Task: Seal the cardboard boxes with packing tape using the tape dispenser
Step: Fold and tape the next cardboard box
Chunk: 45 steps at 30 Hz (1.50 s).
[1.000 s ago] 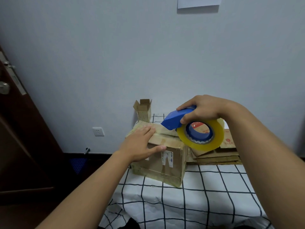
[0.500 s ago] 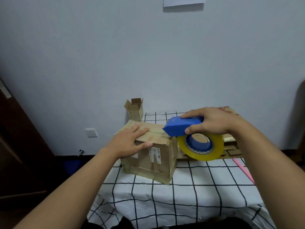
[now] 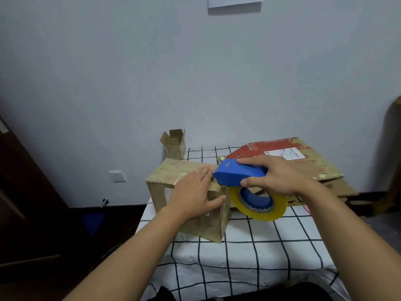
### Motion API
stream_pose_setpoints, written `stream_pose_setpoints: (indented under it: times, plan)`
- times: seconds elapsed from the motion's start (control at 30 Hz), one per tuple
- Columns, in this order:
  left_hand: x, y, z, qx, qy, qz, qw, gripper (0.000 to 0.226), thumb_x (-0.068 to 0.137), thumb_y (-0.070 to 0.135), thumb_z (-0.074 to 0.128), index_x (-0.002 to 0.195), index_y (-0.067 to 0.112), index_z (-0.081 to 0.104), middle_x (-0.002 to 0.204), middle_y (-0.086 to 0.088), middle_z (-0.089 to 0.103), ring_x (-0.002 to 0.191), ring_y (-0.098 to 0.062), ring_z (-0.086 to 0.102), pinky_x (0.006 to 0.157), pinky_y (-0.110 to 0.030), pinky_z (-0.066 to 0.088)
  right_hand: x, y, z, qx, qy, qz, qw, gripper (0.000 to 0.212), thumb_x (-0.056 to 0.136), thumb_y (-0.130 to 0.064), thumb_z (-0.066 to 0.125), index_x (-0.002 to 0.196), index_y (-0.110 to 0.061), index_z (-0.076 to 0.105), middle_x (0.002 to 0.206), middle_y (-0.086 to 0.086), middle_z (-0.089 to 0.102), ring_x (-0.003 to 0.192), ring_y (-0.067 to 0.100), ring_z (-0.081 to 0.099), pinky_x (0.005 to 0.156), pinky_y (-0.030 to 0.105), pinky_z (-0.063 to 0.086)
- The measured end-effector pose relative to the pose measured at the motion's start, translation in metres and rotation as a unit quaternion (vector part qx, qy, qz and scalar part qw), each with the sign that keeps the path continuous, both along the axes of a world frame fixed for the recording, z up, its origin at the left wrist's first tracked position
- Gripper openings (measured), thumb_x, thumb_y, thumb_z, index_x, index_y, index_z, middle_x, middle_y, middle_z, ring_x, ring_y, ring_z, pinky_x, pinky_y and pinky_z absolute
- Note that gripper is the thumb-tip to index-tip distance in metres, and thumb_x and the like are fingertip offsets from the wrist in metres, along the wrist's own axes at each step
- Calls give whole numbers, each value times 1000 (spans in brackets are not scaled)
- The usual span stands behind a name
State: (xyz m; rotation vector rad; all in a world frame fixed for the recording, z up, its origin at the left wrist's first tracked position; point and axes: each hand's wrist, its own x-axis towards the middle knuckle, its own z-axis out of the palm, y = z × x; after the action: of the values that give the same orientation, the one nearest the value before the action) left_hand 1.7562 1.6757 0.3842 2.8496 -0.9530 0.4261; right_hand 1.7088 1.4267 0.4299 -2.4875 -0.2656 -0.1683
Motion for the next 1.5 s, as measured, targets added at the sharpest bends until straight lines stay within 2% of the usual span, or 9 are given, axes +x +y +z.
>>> stream_pose_setpoints:
  times: [0.17,0.3,0.4,0.5,0.7,0.9,1.13,1.3,1.5]
  plan:
    - [2,11,12,-19,-59,-38,997,63,86,54,43,142,26,47,141,8,52,123,-13,51,88,-29,45,-6,10,-1,35,-49,-27,998,59,79,-58,72,135,-51,54,107,-34,53,94,-10,53,74,15,39]
    - [3,25,12,17,-82,-46,995,55,89,47,48,141,28,50,138,5,55,114,-16,55,74,-30,47,-9,33,-12,44,-68,-46,996,65,79,-63,69,139,-49,50,113,-19,56,95,4,52,73,20,39]
    - [1,31,0,9,-67,-59,996,57,89,45,52,143,26,49,144,1,51,128,-20,49,96,-33,43,-17,42,-29,53,-67,-53,995,66,78,-63,69,140,-48,50,119,-17,60,103,7,54,83,28,43]
    - [5,33,-6,-1,-9,-46,999,63,93,50,49,151,29,35,160,0,30,148,-23,22,120,-34,11,-24,46,-43,111,-65,-65,990,65,78,-56,74,138,-46,53,123,-17,59,111,7,53,93,31,44]
    - [15,33,-4,19,4,-37,999,62,93,55,48,150,34,36,160,4,30,146,-19,27,117,-38,28,-34,50,-53,134,-92,-98,982,64,79,-53,75,139,-45,53,119,-18,58,106,1,52,87,24,42]
    - [16,34,-7,9,9,-31,999,60,95,54,45,151,42,28,160,2,29,147,-20,25,115,-37,25,-57,36,-60,117,-93,-121,981,61,75,-57,74,133,-55,53,106,-37,53,102,-16,46,76,15,38]
    - [15,29,-5,15,12,-47,999,60,95,49,46,151,49,22,158,-5,32,144,-27,28,113,-39,25,-73,20,-64,45,-20,-109,993,67,76,-63,68,138,-52,48,107,-26,52,95,-4,51,76,19,38]
    - [11,26,5,4,39,-63,997,61,87,50,39,148,45,34,153,-7,38,136,-23,37,109,-39,31,-62,26,-44,-77,18,-82,993,70,78,-71,57,144,-53,40,124,-22,53,104,6,50,84,30,44]
    - [11,8,8,-79,77,32,993,57,94,63,31,144,38,43,144,8,45,125,-21,50,98,-39,44,-45,35,-17,-144,58,-63,986,68,80,-67,61,144,-50,42,130,-14,58,99,10,49,84,33,46]
